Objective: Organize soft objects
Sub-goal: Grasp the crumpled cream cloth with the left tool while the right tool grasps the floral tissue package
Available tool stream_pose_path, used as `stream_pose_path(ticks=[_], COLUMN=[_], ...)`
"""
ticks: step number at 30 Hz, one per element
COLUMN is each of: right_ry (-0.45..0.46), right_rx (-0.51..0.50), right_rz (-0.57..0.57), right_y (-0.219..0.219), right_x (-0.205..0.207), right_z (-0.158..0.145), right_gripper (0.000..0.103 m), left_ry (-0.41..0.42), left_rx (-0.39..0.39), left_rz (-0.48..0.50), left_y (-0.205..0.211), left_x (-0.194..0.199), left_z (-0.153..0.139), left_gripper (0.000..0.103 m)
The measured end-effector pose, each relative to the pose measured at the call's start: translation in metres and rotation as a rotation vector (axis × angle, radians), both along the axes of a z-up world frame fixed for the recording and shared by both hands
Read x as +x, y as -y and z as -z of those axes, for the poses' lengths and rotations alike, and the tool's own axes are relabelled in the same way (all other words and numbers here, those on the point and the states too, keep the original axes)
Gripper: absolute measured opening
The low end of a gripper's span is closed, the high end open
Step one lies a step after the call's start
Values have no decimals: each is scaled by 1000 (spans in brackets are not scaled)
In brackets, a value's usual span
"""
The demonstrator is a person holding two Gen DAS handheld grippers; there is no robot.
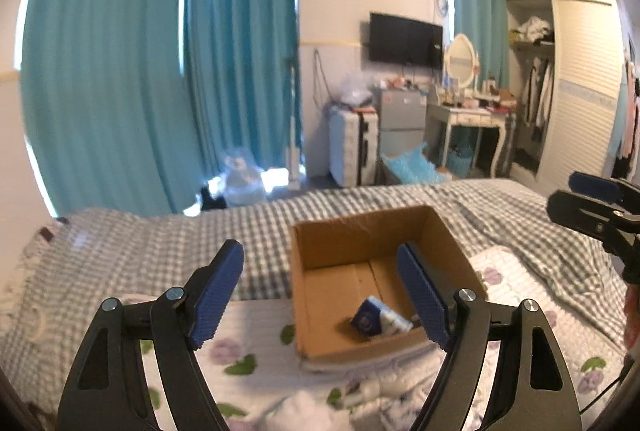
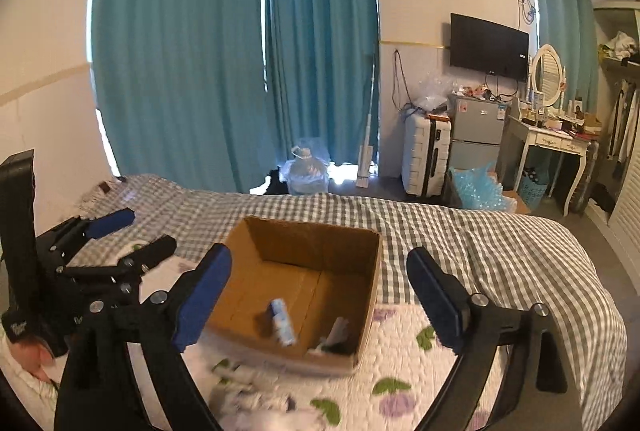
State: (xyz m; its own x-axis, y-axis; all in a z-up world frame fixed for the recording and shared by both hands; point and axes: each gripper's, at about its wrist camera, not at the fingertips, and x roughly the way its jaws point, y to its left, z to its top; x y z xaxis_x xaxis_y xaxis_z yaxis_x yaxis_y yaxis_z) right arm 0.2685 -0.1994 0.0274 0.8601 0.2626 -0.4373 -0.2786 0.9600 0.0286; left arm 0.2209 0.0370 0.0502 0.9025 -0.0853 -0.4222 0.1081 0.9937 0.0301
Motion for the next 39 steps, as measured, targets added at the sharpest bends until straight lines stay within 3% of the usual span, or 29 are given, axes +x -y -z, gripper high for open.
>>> stream_pose_path(ticks=[1,3,7,14,17,22,25,27,30,35,39], right_ry=[5,21,34,-72,-99,-162,-165,-190,-224,-234,-247], right_rx=[-8,-35,-72,-96,-137,-160,-167,-156,-120,-109,-102], right_rz=[-1,1,4,-18,-8,-28,-23,-26,-27,-8,-1], right_y=[1,-2,-10,-31,-36,-38,-35,-34,-29,-24,-21], right_x=[-10,-30,-56,-69,-73,-72,-68,-65,-61,-60,-62], right_z=[-3,-5,4,70,98,137,149,156,162,164,167], right_gripper=[92,93,93,93,93,93,93,93,93,93,93], left_ry=[9,37,34,-106,-203,-285,-359,-405,-443,-497,-540], left_rx=[14,34,12,-12,-30,-6,-103,-139,-81,-34,-1], left_rz=[-14,-28,-60,-64,-64,-58,9,3,-26,42,29], left_y=[-1,-1,-5,-3,-4,-4,-7,-9,-3,21,27], left_x=[-5,-28,-50,-61,-56,-59,-65,-66,-65,-65,-59], left_z=[-3,-6,6,69,102,139,156,167,180,201,219], left_gripper=[81,92,92,92,92,92,92,92,92,92,92])
